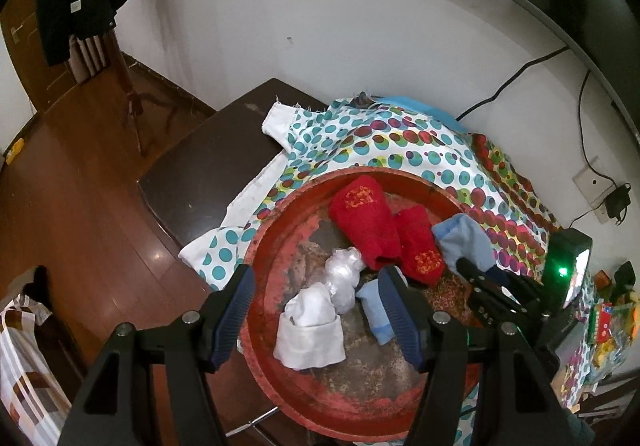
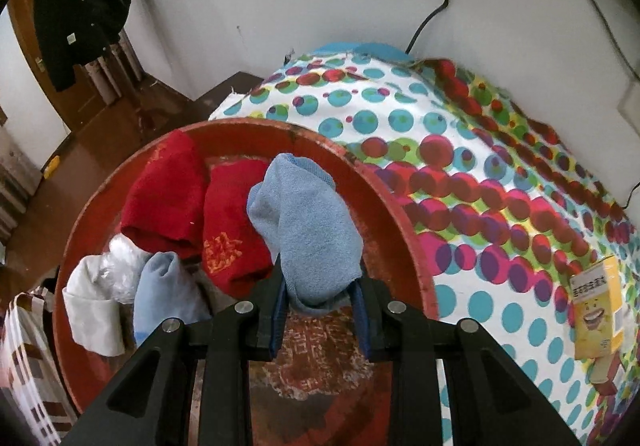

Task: Organize objects
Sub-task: 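Carry the light blue sock into the red tray and open the right tool, then move the left tool to the yellow box and grasp it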

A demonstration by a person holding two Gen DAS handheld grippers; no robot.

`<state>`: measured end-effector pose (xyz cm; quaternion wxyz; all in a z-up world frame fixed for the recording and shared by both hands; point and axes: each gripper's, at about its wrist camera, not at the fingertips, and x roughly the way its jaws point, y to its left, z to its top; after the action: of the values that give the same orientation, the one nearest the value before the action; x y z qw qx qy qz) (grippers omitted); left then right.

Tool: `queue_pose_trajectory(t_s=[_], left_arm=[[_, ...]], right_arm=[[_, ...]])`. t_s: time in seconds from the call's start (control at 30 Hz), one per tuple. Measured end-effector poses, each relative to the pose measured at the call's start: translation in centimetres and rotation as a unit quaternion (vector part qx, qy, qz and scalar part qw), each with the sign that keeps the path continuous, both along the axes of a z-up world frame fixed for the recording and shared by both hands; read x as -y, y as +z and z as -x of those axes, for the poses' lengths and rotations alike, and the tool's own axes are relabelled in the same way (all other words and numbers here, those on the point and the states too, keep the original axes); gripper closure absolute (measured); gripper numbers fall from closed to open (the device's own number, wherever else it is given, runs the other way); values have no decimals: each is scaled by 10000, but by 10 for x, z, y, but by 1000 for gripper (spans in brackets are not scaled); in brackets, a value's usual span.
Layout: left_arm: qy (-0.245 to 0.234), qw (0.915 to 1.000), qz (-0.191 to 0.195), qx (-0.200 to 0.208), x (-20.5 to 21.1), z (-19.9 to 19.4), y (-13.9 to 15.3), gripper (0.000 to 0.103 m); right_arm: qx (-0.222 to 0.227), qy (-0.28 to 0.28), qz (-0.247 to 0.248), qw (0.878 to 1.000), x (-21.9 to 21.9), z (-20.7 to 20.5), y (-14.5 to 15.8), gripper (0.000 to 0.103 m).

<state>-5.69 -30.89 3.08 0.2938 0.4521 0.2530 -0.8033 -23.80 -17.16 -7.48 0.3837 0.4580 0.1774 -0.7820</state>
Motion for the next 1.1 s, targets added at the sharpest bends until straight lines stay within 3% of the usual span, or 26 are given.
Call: queue_pose_trajectory(t_s=[0.03,0.1,0.17,0.37,0.63,0.77,0.93,1.03,1.1], left_arm=[[-15,10000,4,15,-1,1,0,37],[-33,10000,14,41,-2,3,-2,37],[-72,9999,2,96,-5,7,-5,37],[-319,9991,99,280,-27,23,-13,37],[-1205,9914,218,464,-90,64,-32,37],[-1715,9830,97,644,-129,88,-48,37],[-2047,9747,31,896,-171,124,-61,37],[-2209,9711,90,903,-195,146,-61,37],[-2256,9702,42,888,-208,161,-61,37]], right_arm=[[12,12,-24,10000,0,0,-2,69],[-38,49,-3,10000,-4,-4,0,51],[-211,100,89,9997,-17,-13,9,45],[-473,-46,296,9984,-93,-22,34,43],[-707,-1531,78,9856,-253,27,33,39],[-614,-1990,-152,9780,-302,52,17,38],[-342,-2232,58,9742,-319,71,-2,38],[-248,-2351,213,9714,-318,79,-13,25],[-304,-2442,287,9688,-317,83,-17,24]])
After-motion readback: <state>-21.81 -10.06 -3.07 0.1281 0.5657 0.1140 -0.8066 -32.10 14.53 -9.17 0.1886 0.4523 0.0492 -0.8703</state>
